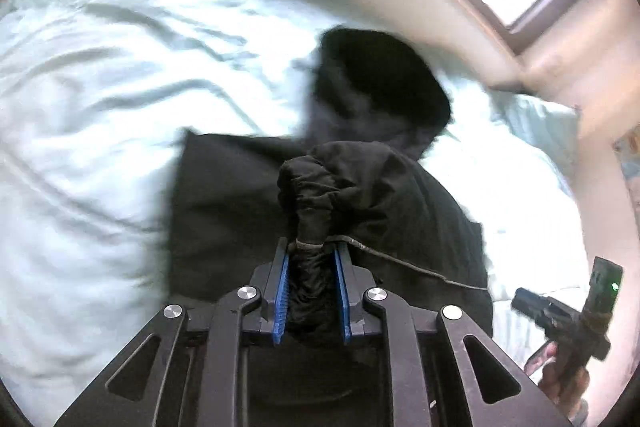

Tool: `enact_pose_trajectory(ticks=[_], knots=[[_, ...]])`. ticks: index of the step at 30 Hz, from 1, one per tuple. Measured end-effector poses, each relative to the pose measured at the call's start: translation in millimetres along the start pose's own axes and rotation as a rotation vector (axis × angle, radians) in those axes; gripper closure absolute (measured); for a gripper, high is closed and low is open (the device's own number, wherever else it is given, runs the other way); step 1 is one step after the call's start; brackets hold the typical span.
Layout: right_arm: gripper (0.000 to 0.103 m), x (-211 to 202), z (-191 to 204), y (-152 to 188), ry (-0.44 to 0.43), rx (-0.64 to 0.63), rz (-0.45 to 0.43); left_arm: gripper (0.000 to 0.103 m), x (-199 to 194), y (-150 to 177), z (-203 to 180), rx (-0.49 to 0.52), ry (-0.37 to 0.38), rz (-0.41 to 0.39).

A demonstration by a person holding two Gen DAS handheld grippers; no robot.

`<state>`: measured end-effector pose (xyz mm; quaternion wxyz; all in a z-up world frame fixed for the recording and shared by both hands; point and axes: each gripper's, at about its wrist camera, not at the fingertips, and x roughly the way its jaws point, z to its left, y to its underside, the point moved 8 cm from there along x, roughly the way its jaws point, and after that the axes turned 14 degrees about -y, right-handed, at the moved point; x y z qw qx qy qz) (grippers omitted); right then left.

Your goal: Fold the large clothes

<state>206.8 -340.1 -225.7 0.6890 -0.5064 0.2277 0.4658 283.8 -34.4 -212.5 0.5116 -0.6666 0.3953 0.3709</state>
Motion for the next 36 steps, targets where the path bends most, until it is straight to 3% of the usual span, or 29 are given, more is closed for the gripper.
enact_pose_trajectory(ticks=[4, 6, 8, 11, 15, 19, 21, 22, 24, 26, 28, 29, 30, 32, 34, 36], knots=[[0.041, 58, -23, 13, 0.081, 0.038, 0.093, 0.082, 55, 36, 37, 0.035, -0.160, 0.191], [0.040, 94, -37, 25, 0.149, 0.061, 0.153, 0.077, 77, 46, 35, 0.069, -0.197, 0.176], [0.038, 110, -42, 28, 0.195, 0.039, 0.157, 0.074, 91, 50, 34, 0.068, -0.225, 0.165], [0.037, 115, -41, 25, 0.236, 0.010, 0.169, 0.073, 81, 45, 34, 0.026, -0.216, 0.126], [0.039, 91, -36, 19, 0.152, 0.055, 0.156, 0.063, 39, 35, 42, -0.074, -0.190, 0.026], [0.039, 50, -12, 19, 0.082, 0.001, 0.086, 0.061, -11, 22, 39, -0.083, -0.223, -0.131], [0.039, 44, -6, 25, 0.079, -0.016, 0.088, 0.055, -28, 13, 35, -0.094, -0.165, -0.170], [0.039, 45, -5, 30, 0.076, -0.018, 0.098, 0.050, -29, 10, 32, -0.086, -0.113, -0.163], [0.039, 55, -10, 43, 0.091, -0.019, 0.132, 0.050, -20, 11, 8, -0.050, -0.013, -0.113], [0.039, 67, -23, 55, 0.161, 0.009, 0.181, 0.049, 1, 22, -17, 0.025, 0.012, -0.059], [0.037, 80, -33, 65, 0.182, 0.053, 0.225, 0.049, 37, 36, -24, 0.098, -0.103, 0.020], [0.035, 84, -35, 66, 0.182, 0.073, 0.234, 0.050, 61, 45, -17, 0.105, -0.206, 0.085], [0.031, 86, -35, 65, 0.178, 0.083, 0.240, 0.050, 82, 55, -7, 0.095, -0.249, 0.147], [0.026, 89, -32, 63, 0.179, 0.079, 0.261, 0.050, 101, 60, -2, 0.068, -0.243, 0.162], [0.020, 94, -31, 63, 0.178, 0.064, 0.270, 0.050, 101, 56, -4, 0.057, -0.254, 0.155], [0.020, 96, -32, 63, 0.170, 0.067, 0.272, 0.050, 93, 51, -8, 0.071, -0.254, 0.126]])
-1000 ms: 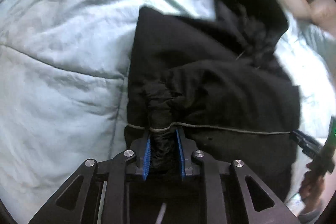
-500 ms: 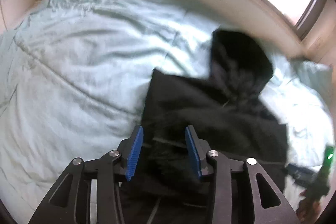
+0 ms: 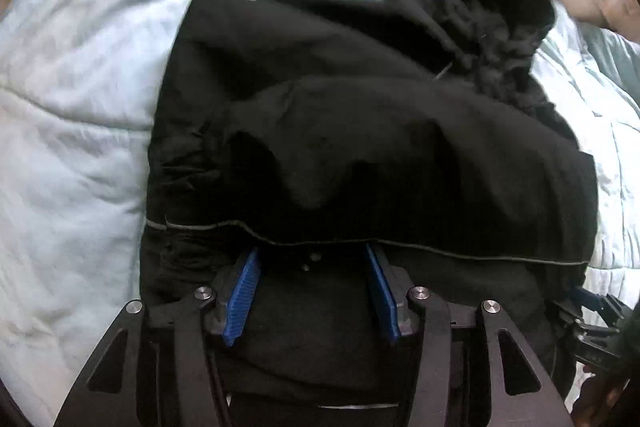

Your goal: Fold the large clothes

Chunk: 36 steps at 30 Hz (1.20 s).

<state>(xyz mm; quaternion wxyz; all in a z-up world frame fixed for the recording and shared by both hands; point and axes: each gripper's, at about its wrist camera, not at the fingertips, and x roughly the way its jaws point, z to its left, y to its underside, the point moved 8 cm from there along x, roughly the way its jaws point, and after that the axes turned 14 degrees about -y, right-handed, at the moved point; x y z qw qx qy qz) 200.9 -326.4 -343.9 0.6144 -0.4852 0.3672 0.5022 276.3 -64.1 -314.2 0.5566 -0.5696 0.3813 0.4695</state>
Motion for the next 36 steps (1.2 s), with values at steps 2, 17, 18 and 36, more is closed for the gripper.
enact_pose_trajectory(ticks=[2, 17, 18, 36], knots=[[0.023, -8, 0, -2, -0.021, 0.015, 0.005, 0.050, -26, -8, 1, 0.003, 0.052, -0.061], [0.029, -105, 14, -258, -0.108, 0.064, -0.408, 0.050, -65, -267, -48, 0.053, 0.122, -0.340], [0.029, -100, 12, -276, -0.101, 0.070, -0.418, 0.050, -56, -280, -53, 0.046, 0.130, -0.337], [0.093, -72, -25, -303, -0.296, 0.038, -0.421, 0.093, -5, -298, -8, -0.125, 0.393, -0.194]])
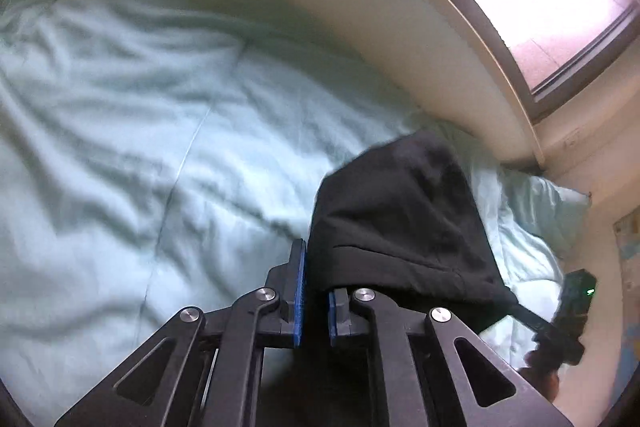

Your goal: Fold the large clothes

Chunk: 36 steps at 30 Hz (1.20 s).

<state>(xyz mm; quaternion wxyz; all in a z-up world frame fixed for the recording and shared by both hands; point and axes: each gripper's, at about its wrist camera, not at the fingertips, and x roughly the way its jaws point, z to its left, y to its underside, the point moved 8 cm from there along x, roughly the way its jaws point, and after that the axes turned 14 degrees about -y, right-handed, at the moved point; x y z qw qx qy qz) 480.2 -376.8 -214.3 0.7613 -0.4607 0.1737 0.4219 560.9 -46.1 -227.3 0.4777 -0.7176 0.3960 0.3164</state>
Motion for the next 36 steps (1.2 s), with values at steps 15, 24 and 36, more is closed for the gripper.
enact_pose_trajectory(ticks=[15, 24, 36], knots=[[0.054, 29, -14, 46, 0.054, -0.143, 0.183, 0.082, 15, 52, 33, 0.161, -0.168, -0.068], [0.054, 56, 51, -9, 0.019, -0.260, 0.115, 0.054, 20, 7, -61, 0.293, -0.131, -0.115], [0.055, 113, -4, 43, 0.051, -0.151, 0.249, 0.054, 99, 63, -48, 0.304, -0.161, 0.048]])
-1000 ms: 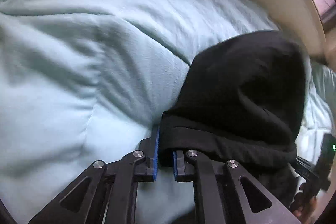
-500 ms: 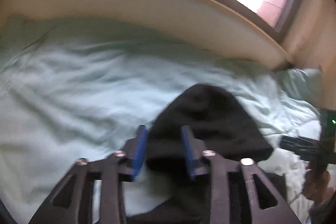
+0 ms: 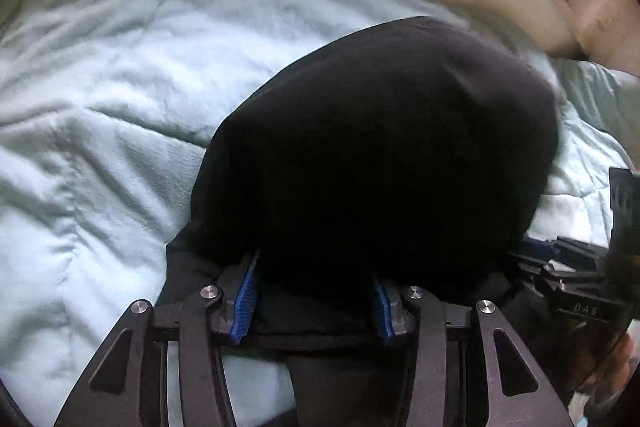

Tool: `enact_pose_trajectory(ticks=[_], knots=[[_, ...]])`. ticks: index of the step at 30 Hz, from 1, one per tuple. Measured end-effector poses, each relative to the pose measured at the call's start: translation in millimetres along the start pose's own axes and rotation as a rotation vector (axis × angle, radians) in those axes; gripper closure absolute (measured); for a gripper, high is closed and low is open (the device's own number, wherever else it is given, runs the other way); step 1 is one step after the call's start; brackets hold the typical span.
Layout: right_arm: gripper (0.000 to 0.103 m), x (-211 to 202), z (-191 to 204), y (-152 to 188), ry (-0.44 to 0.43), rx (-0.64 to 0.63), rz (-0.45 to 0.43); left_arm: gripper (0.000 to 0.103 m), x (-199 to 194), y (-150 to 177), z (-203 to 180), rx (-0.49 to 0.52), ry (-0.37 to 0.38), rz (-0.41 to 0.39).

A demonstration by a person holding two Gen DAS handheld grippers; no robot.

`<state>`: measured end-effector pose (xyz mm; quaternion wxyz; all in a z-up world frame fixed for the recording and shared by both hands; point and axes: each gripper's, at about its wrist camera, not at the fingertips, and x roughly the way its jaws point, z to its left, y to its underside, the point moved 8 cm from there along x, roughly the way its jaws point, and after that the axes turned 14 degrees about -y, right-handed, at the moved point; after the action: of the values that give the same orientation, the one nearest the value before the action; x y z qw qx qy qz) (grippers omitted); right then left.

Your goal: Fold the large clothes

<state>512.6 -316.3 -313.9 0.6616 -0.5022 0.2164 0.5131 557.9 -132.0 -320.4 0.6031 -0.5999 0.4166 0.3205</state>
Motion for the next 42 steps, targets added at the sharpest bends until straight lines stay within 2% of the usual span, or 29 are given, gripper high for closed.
enact_pose_trajectory(ticks=[4, 7, 8, 9, 10, 13, 14, 18, 19, 20, 21, 23, 24, 26, 30, 32, 33, 34, 35, 37, 40, 42], knots=[[0.054, -47, 25, 4, -0.005, -0.091, -0.096, 0.054, -42, 1, 8, 0.005, 0.010, -0.092], [0.054, -46, 13, 11, 0.005, -0.060, -0.114, 0.054, -44, 2, 23, -0.053, -0.024, -0.139], [0.054, -35, 5, 14, 0.017, -0.031, -0.086, 0.054, -34, 0, 27, -0.076, -0.047, -0.122], [0.054, -19, -7, 20, 0.023, 0.015, -0.033, 0.054, -12, 4, 32, -0.097, -0.076, -0.059], [0.055, -7, -14, 24, -0.003, 0.044, -0.006, 0.054, 2, 9, 33, -0.099, -0.070, -0.021], [0.054, -4, -21, 26, -0.049, 0.068, -0.006, 0.054, 4, 9, 29, -0.075, -0.079, -0.026], [0.054, -9, -22, 26, -0.055, 0.067, -0.006, 0.054, -7, 6, 27, -0.055, -0.069, -0.049], [0.051, -44, -17, 14, -0.073, -0.004, -0.038, 0.054, -65, -10, 26, -0.045, 0.072, -0.180], [0.049, -49, -15, 10, -0.081, -0.012, -0.045, 0.048, -74, -18, 27, -0.041, 0.082, -0.202], [0.048, -56, -15, 4, -0.093, -0.020, -0.055, 0.031, -81, -29, 27, -0.032, 0.091, -0.212], [0.045, -60, -15, -5, -0.105, -0.029, -0.063, 0.024, -83, -39, 27, -0.023, 0.108, -0.208], [0.034, -63, -19, -23, -0.099, -0.055, -0.078, 0.021, -79, -56, 31, -0.005, 0.135, -0.186], [0.027, -61, -24, -31, -0.089, -0.068, -0.075, 0.021, -68, -68, 29, 0.005, 0.161, -0.145], [0.027, -59, -26, -49, -0.093, -0.080, -0.054, 0.021, -48, -76, 32, 0.011, 0.216, -0.053], [0.027, -33, -29, -70, -0.168, -0.046, 0.003, 0.021, -3, -84, 23, 0.031, 0.279, 0.084], [0.027, -25, -26, -77, -0.199, -0.025, 0.021, 0.021, 13, -82, 16, 0.014, 0.319, 0.116], [0.032, -17, -28, -79, -0.215, -0.003, 0.035, 0.022, 16, -78, 14, 0.005, 0.324, 0.112], [0.050, -11, -26, -80, -0.229, 0.015, 0.045, 0.029, 18, -75, 13, 0.000, 0.328, 0.099], [0.057, -5, -26, -79, -0.237, 0.025, 0.052, 0.052, 18, -73, 13, 0.005, 0.323, 0.085], [0.079, -10, -22, -75, -0.228, 0.000, 0.032, 0.077, 8, -66, 13, 0.029, 0.318, 0.055], [0.083, -41, -6, -60, -0.247, -0.060, -0.017, 0.085, -27, -60, 15, 0.040, 0.359, -0.006], [0.084, -70, 12, -48, -0.241, -0.119, -0.056, 0.086, -70, -48, 11, 0.077, 0.365, -0.075]])
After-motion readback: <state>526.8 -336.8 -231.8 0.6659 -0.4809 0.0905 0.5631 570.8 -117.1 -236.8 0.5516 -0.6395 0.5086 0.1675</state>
